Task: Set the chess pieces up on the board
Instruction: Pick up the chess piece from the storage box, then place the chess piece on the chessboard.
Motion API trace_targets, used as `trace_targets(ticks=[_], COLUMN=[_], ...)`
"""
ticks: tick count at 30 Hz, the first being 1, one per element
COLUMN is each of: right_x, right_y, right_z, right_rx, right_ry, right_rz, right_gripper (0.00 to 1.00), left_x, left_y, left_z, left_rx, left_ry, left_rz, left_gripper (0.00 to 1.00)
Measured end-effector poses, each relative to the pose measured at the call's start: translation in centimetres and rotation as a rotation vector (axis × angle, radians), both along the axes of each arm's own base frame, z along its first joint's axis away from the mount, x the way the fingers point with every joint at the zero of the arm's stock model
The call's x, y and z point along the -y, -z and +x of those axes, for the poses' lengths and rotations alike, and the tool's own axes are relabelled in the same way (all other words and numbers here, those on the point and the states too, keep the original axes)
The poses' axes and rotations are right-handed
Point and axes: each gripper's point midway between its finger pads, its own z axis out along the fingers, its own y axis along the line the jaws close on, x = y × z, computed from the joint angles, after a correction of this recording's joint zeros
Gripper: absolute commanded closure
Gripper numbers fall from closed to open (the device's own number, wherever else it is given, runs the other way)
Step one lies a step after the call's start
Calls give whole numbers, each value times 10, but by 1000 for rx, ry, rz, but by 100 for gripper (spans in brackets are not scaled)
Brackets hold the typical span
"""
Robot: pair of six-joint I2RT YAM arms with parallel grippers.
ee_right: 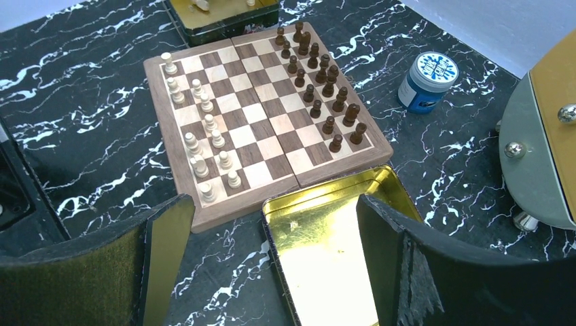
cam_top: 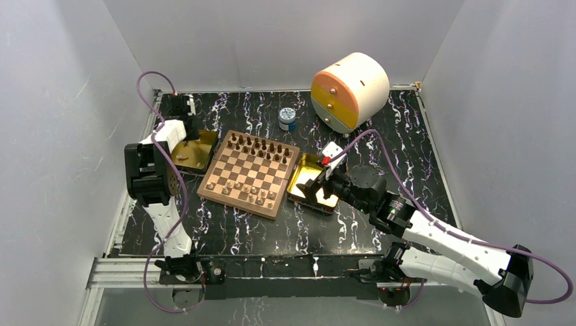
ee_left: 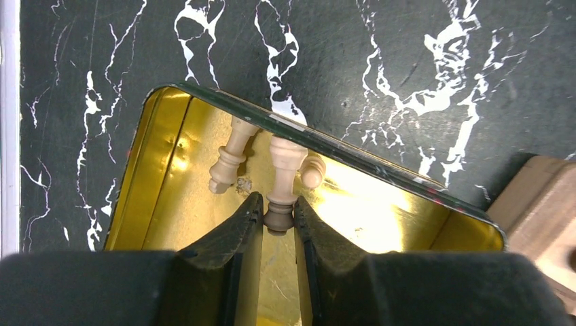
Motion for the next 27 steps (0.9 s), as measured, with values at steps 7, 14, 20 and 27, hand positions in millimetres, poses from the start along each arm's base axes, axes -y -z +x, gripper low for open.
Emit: trace_targets(ticks=[7,14,20,27], right_x=[0,-5,-10,-17], right_y=[-6,1,10,6], right_z=[-4,-6,-5,2], right_rx=[-29,-70,-80,-14], right_ry=[2,-5,-22,-46], right_rz=[49,50,23,-20], right_gripper=[1,1,4,6], left_x=[11,27,48,94], left_y=[-17,-32,-91,-155], left_z=[-8,-35,-50,-70], left_rx=[-16,-83,12,127], left_ry=[-24,-35,-13,82], left_rz=[-77,-169,-268,-405], left_gripper=[91,94,97,97])
